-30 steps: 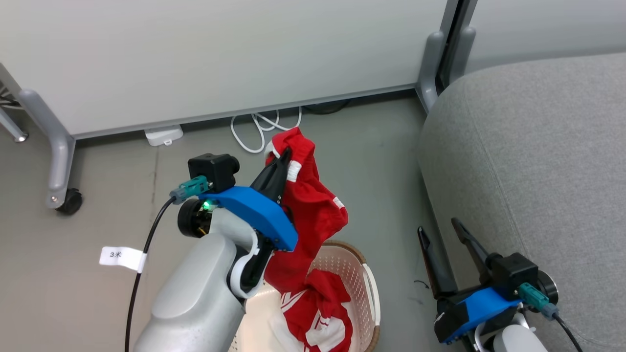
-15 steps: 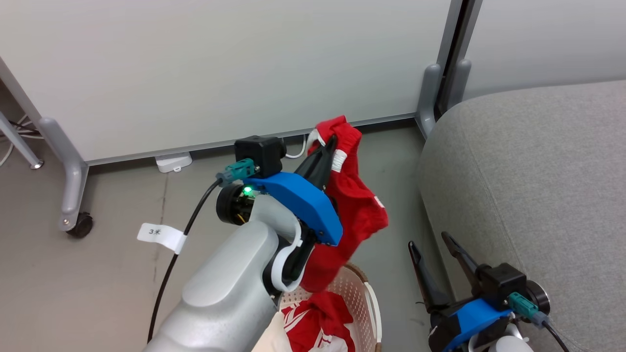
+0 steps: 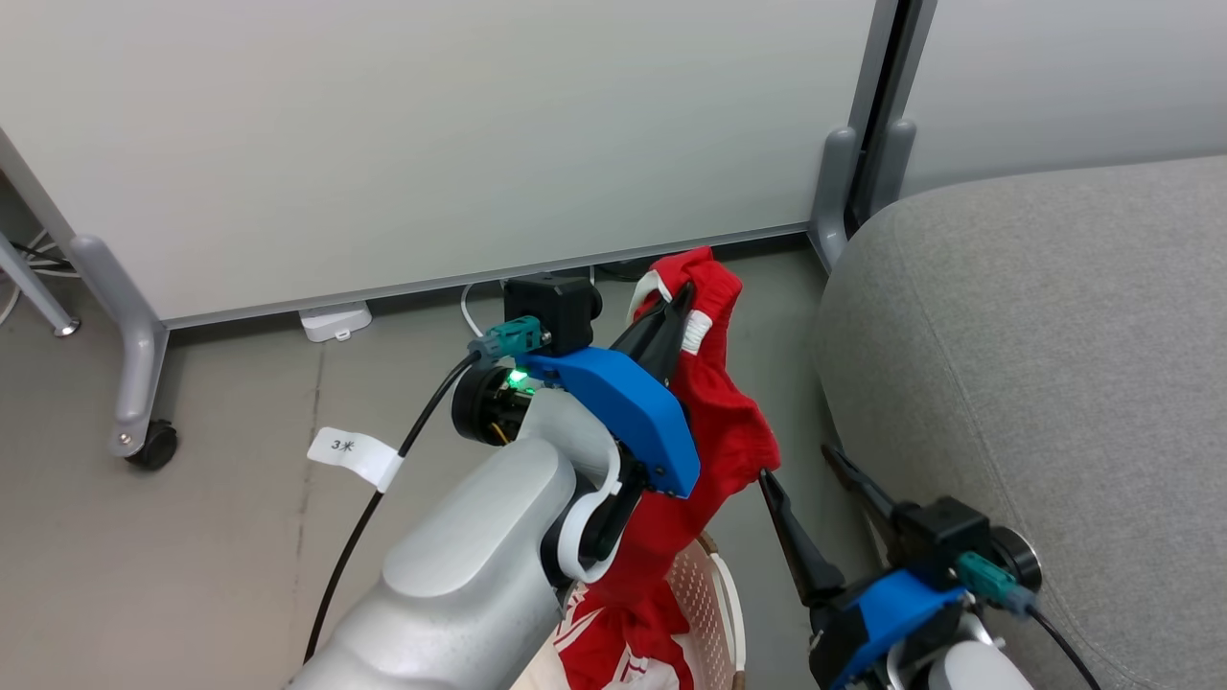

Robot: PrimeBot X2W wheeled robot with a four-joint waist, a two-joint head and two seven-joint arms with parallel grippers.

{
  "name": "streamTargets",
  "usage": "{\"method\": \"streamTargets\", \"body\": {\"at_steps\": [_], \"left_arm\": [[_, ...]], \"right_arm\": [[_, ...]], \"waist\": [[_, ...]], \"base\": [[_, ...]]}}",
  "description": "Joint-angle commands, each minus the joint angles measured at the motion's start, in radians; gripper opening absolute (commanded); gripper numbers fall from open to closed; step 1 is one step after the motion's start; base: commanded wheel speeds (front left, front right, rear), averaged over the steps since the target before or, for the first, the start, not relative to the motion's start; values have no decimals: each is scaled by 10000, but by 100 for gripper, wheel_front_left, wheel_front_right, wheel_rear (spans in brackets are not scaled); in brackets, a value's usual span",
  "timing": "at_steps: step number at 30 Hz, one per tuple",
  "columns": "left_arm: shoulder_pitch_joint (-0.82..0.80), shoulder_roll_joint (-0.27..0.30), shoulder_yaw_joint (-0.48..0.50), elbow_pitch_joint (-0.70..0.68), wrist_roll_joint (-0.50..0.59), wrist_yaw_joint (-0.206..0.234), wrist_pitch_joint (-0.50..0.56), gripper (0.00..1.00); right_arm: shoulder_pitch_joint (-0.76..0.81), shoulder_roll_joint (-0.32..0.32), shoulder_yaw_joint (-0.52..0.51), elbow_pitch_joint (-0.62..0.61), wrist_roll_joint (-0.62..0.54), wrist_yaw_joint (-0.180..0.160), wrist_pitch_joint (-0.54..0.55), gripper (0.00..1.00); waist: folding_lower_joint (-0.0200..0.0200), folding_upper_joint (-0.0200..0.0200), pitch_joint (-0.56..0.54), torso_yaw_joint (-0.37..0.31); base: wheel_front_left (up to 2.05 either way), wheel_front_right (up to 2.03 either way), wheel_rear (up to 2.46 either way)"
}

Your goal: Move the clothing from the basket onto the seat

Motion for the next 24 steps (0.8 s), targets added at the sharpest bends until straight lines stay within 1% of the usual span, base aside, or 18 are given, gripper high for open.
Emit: {"method": "streamTargets", "body": {"at_steps": [1, 7, 11, 19, 20, 24], "left_arm": [[-182, 10, -65, 42, -59, 45, -44, 0], [-310, 10, -338, 103, -160, 47, -79, 0], [-406, 8, -563, 115, -264, 17, -85, 0], [-572, 9, -958, 59, -550, -29, -100, 0], [-634, 8, -1064, 33, -626, -22, -115, 0], [-694, 8, -1218, 11, -795, -12, -146, 0]], "right_arm": [[-269, -32, 93, -4, 48, 5, 121, 100], [-882, -32, 373, 191, 70, 5, 704, 100], [-1396, -32, 484, 578, 88, 5, 1190, 100], [-2370, -32, 1186, 1858, 554, 5, 1905, 100], [-2624, -29, 1462, 2144, 836, 5, 1910, 100], [-3107, -30, 1885, 2812, 1099, 5, 1856, 100]], "waist": [[0, -1, 31, 28], [0, -1, 127, 120], [0, -1, 194, 208], [0, -1, 265, 327], [0, -1, 275, 343], [0, -1, 267, 360]], "base": [[0, 0, 0], [0, 0, 0], [0, 0, 0], [0, 0, 0], [0, 0, 0], [0, 0, 0]]}}
